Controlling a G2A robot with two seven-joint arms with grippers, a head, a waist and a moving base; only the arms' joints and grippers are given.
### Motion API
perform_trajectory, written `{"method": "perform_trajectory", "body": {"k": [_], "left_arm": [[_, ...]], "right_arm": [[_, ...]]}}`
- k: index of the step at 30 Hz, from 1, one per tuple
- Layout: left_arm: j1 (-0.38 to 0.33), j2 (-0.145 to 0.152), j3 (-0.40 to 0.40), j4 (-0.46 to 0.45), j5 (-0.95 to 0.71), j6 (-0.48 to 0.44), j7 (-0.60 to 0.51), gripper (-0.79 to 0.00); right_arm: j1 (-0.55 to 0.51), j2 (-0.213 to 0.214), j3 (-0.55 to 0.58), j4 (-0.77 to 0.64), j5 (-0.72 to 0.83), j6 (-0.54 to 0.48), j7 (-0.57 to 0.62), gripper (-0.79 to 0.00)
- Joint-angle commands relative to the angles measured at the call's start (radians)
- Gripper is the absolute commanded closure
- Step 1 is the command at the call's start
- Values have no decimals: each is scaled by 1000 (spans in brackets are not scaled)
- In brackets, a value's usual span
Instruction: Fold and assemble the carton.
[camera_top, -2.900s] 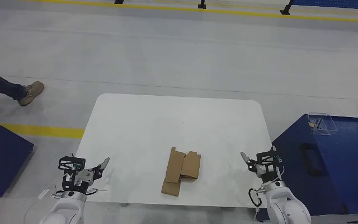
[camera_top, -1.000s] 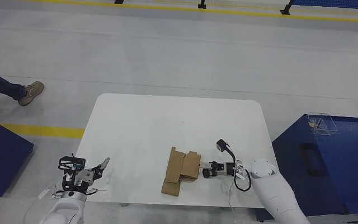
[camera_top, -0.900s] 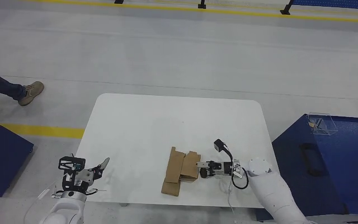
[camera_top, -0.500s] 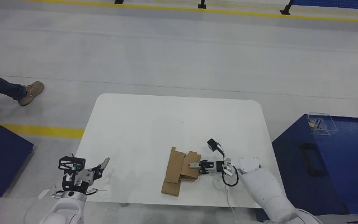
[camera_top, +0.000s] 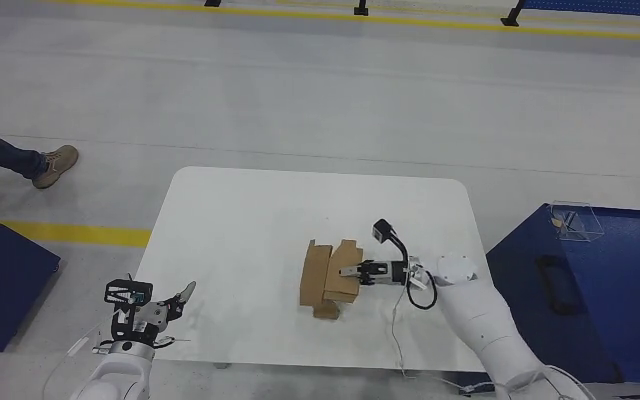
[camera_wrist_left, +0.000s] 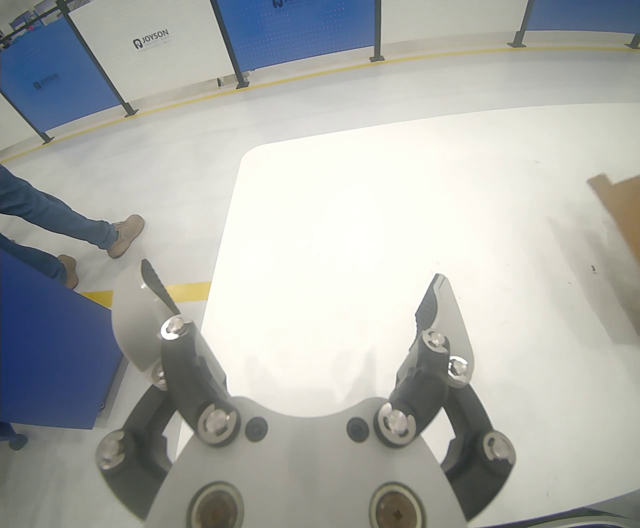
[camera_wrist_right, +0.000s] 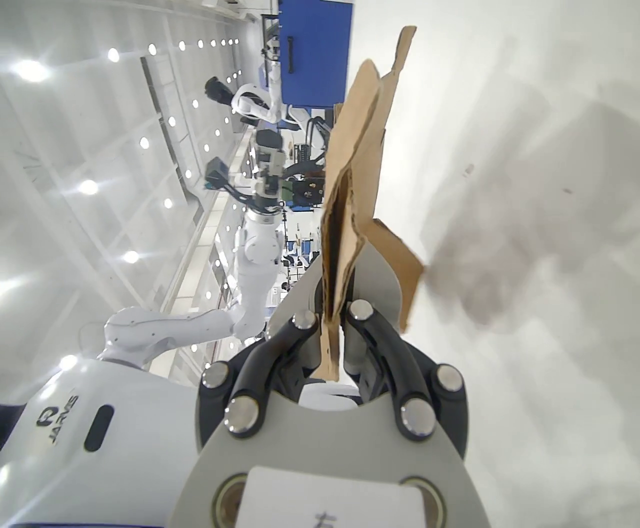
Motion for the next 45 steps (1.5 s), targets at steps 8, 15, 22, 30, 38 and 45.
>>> {"method": "perform_trajectory", "body": {"k": [8,15,22,30,38,45], "left_arm": [[0,0,0,0,0,0,0,-785],[0,0,0,0,0,0,0,-785],[0,0,0,0,0,0,0,-785],[0,0,0,0,0,0,0,-785],[0,0,0,0,0,0,0,-785],[0,0,0,0,0,0,0,-785]], "right_arm": [[-161,117,248,-661,16,134,90,0],[-169,138,329,-926,38,274,69,0],[-155,146,340,-988,85,340,110,0],[-155,146,340,-988,85,340,110,0],[-155,146,340,-988,85,340,110,0],[-155,146,340,-988,85,340,110,0]]}}
